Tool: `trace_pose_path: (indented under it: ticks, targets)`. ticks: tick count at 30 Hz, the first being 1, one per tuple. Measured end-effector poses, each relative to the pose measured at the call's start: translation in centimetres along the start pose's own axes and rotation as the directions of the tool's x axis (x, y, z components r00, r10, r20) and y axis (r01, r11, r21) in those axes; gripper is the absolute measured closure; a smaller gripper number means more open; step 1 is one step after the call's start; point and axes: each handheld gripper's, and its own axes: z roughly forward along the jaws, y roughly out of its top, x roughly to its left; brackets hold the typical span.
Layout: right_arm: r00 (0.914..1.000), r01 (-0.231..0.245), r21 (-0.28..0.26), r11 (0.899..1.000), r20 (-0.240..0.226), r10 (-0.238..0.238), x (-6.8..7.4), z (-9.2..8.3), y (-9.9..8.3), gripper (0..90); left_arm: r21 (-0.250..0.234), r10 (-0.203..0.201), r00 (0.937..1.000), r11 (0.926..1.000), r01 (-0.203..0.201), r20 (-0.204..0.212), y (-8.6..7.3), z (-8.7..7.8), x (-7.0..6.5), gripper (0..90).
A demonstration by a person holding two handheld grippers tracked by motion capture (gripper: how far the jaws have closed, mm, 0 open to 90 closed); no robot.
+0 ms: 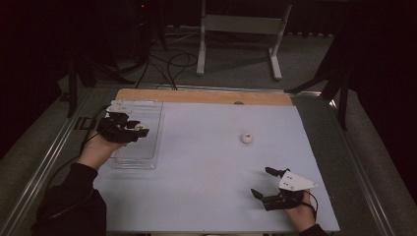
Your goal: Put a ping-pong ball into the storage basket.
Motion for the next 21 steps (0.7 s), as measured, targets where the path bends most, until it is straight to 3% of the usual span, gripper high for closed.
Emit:
trace_pose_path:
  ticks: [21]
  targets:
    - [1.0000, -0.004, 0.001, 1.000, -0.001, 0.004, 0.0, 0.0, -0.1, 9.5, 0.042, -0.052, 0.9984, 0.9978, 0.051, 0.020, -2.2, 3.9, 0.7, 52.2]
